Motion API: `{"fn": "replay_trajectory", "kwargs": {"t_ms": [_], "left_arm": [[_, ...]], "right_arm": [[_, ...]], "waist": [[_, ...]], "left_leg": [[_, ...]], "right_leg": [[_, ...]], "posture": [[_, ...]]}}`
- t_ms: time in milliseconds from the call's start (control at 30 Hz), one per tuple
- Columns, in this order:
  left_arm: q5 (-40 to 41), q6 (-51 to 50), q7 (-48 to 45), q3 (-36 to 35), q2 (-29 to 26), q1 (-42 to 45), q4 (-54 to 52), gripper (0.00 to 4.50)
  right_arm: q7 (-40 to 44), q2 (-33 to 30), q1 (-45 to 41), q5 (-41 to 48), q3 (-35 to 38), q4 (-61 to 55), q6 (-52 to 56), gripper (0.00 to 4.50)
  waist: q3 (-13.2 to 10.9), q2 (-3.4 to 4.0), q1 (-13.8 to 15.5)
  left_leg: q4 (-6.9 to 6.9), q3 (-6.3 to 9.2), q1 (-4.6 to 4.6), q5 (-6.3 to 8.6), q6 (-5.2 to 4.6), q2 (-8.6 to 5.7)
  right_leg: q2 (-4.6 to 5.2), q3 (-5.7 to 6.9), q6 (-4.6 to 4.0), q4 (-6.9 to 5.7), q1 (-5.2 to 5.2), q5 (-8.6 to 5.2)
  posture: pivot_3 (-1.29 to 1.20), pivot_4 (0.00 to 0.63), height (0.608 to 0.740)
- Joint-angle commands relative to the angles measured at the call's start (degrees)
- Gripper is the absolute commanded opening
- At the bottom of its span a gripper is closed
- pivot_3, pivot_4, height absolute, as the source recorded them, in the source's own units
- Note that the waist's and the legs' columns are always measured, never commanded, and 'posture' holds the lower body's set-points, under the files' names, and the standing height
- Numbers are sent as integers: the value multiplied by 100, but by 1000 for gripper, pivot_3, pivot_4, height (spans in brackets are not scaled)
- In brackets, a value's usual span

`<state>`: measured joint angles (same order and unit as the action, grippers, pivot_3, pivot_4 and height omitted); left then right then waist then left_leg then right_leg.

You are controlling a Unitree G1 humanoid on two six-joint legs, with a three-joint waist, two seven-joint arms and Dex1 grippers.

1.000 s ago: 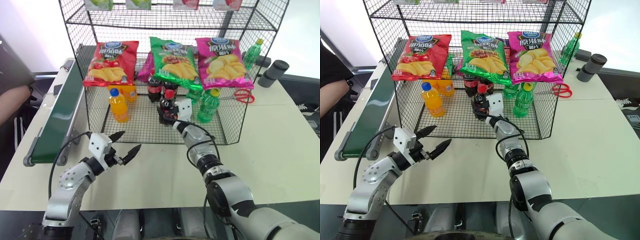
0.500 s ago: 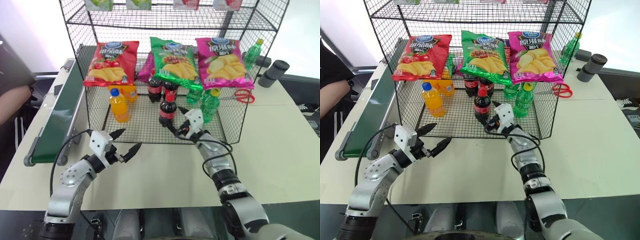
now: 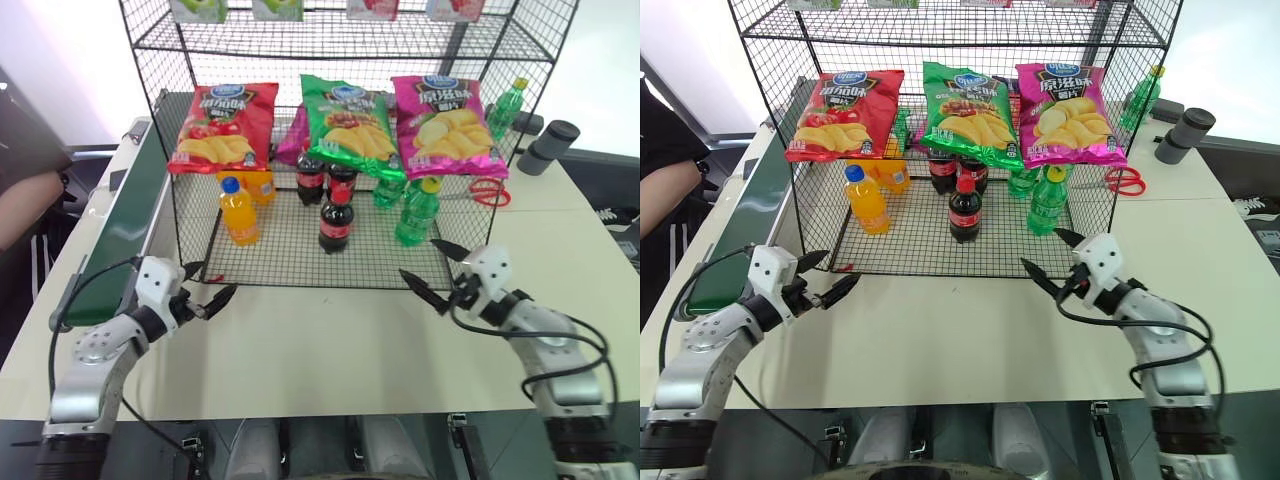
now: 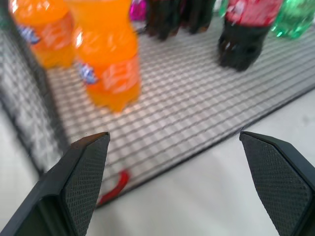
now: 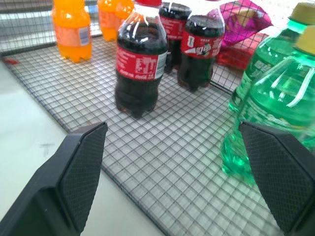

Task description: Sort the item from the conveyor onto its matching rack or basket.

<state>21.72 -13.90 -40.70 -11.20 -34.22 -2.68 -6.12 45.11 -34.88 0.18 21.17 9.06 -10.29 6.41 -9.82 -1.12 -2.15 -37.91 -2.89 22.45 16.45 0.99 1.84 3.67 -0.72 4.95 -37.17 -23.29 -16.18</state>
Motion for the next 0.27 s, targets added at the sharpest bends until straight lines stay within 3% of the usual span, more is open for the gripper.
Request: {"fn": "replay_trajectory", "kwargs": {"t_ms": [33, 267], "left_arm": [[77, 223, -279, -372, -242, -66, 92, 4500], [186, 227, -536, -392, -282, -179, -30, 4500]], "right_arm": [[267, -335, 210, 478, 509, -461, 345, 4445], [179, -421, 151, 472, 584, -543, 603, 4445]], "waist": [[0, 0, 0], [1, 1, 0]], "left_leg": [[0, 1, 0, 0, 0, 0], [0, 1, -2, 0, 0, 2]], "right_leg": [[0, 0, 0, 0, 0, 0], [3, -2, -8, 2, 1, -1]], "posture": [[0, 150, 740], [0, 150, 740]]}}
